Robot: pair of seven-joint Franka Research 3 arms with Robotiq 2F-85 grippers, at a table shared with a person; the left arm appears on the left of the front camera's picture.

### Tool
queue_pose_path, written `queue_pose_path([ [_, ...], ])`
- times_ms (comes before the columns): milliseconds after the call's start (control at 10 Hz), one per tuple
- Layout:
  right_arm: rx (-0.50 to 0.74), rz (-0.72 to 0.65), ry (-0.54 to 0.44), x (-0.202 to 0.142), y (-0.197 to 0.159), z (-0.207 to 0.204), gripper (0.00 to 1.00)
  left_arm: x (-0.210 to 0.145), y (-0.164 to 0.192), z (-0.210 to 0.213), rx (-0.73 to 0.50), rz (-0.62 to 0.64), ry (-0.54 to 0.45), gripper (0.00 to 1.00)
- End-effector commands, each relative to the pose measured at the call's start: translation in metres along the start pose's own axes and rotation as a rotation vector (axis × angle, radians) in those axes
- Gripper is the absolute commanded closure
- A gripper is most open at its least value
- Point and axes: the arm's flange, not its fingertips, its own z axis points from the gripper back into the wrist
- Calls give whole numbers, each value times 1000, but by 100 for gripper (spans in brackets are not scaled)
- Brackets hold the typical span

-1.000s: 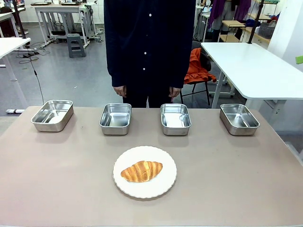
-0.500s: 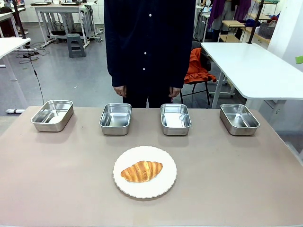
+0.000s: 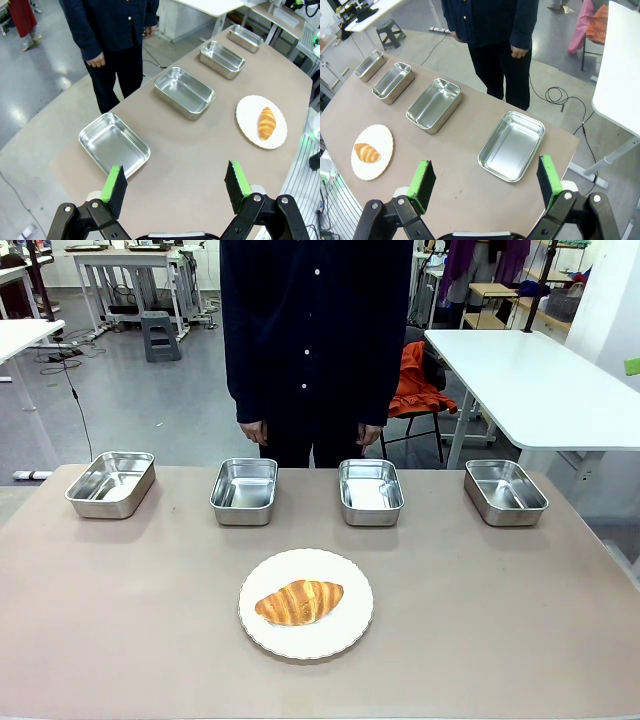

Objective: Place the bread in the container.
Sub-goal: Place the Butter Roll into the Airtight Container indicated by the human.

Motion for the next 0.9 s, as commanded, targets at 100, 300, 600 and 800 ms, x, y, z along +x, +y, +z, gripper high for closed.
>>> queue_pose_path([
  [100,7,7,-17,1,-2,-1,0,0,-1,1,-1,-1,-9,0],
  [300,7,7,-17,1,-2,-1,0,0,-1,1,-1,-1,-9,0],
  [600,7,7,-17,1,-2,-1,0,0,-1,1,-1,-1,-9,0],
  [800,7,7,-17,1,-2,-1,0,0,-1,1,-1,-1,-9,0],
])
